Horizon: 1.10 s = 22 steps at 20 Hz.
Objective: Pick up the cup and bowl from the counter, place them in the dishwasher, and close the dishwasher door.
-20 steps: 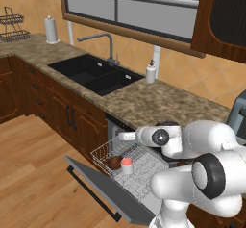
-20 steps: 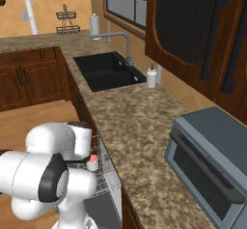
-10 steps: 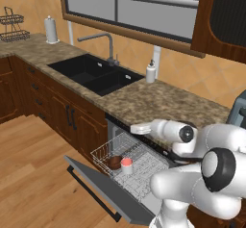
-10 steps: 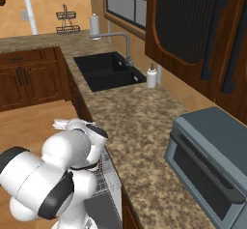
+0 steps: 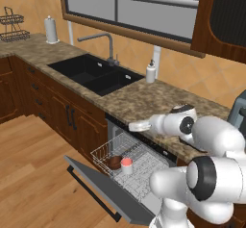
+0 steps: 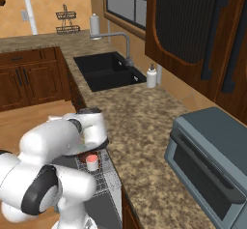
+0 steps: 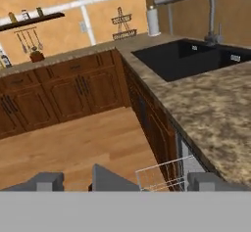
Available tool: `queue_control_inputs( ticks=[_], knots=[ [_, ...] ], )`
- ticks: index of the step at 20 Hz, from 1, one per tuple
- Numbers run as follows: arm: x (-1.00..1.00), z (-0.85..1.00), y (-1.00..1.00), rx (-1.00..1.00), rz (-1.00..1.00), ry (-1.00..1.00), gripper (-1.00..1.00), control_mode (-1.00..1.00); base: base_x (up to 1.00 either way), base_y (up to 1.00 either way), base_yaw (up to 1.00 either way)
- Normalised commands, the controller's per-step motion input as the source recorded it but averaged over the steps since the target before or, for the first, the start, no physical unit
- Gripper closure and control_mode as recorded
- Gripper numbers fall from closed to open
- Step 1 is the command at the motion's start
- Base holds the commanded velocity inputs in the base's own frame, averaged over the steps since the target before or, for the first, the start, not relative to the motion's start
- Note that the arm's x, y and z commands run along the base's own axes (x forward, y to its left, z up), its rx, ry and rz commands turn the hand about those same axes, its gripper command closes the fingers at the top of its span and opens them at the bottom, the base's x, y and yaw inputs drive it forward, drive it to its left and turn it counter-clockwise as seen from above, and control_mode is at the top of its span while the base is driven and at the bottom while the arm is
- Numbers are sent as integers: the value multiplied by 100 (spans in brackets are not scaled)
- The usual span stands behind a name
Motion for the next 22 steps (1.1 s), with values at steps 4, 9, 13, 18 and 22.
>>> queue_control_inputs(
  ticks=[4,9,13,18,22],
  knots=[
    [-31,100,-51,-31,-6,65,-100,-100,0,0,0],
    [-35,100,-47,-10,-2,72,-100,-100,0,0,0],
    [-54,98,-3,-3,0,18,-100,-100,0,0,0],
    [-51,100,-9,4,3,-1,-100,-100,0,0,0],
    [-51,100,-12,15,6,-10,-100,-100,0,0,0]
  ],
)
